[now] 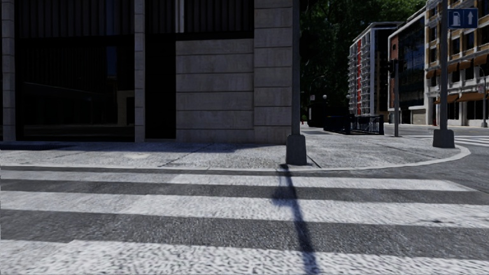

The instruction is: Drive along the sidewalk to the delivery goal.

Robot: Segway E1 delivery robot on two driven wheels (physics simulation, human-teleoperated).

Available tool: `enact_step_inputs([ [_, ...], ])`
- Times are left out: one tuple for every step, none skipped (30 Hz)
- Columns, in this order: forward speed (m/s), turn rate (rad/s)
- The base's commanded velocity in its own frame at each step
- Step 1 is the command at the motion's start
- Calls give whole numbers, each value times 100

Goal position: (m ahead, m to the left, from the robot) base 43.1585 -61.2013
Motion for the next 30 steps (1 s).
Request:
enact_step_inputs([
  [153,0],
  [153,0],
  [153,0],
  [153,0],
  [153,0],
  [153,0],
  [153,0],
  [153,0],
  [153,0],
  [153,0],
  [153,0],
  [153,0],
  [153,0],
  [153,0],
  [153,0],
  [153,0],
  [153,0],
  [153,0],
  [153,0],
  [153,0],
  [153,0],
  [153,0],
  [153,0],
  [153,0],
  [153,0],
  [153,0],
  [153,0],
  [153,0],
  [153,0],
  [153,0],
])
